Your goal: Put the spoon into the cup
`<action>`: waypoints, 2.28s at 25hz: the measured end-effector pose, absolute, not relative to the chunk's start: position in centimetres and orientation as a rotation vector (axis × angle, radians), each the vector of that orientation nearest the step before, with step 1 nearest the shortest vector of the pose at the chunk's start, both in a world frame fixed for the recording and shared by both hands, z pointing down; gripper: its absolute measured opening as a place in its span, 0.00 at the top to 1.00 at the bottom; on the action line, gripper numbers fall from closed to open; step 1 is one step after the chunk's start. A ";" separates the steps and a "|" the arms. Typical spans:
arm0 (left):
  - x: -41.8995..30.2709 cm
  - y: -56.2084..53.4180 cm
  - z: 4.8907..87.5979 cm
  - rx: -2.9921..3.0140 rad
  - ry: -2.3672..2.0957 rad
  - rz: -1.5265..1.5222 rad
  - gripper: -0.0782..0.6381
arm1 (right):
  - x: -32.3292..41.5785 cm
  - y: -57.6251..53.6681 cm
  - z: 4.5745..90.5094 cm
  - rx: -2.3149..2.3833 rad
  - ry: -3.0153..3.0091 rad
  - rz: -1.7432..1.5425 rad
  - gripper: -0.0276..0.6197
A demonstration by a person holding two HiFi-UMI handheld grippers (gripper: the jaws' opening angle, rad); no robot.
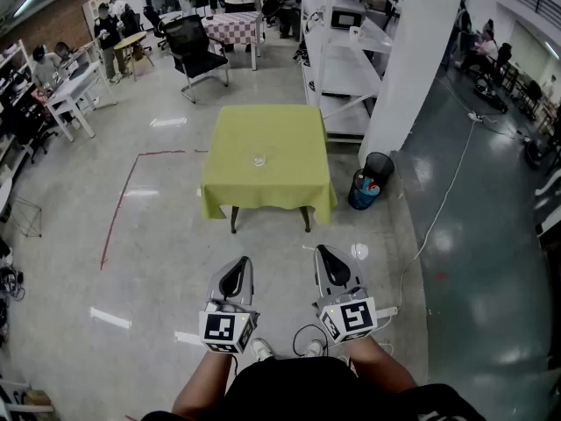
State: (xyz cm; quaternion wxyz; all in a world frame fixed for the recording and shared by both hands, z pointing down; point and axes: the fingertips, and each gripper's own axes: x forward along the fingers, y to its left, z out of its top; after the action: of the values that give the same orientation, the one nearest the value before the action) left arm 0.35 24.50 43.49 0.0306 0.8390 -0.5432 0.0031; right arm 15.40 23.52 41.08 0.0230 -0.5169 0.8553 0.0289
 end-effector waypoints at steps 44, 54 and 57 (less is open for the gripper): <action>-3.5 10.4 45.8 2.536 -1.665 0.125 0.88 | 11.8 9.0 42.2 -1.561 2.661 0.037 0.95; -1.1 4.0 46.6 2.475 -1.716 0.180 0.88 | 14.3 1.6 43.5 -1.500 2.688 -0.034 0.95; -0.6 3.0 46.8 2.451 -1.733 0.192 0.88 | 15.2 -0.1 43.9 -1.490 2.694 -0.067 0.95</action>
State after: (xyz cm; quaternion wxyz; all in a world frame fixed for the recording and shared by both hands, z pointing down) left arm -0.55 3.02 46.79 0.0666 0.8130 -0.5749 0.0636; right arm 15.23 -0.09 43.91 0.0312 -0.4836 0.8744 -0.0218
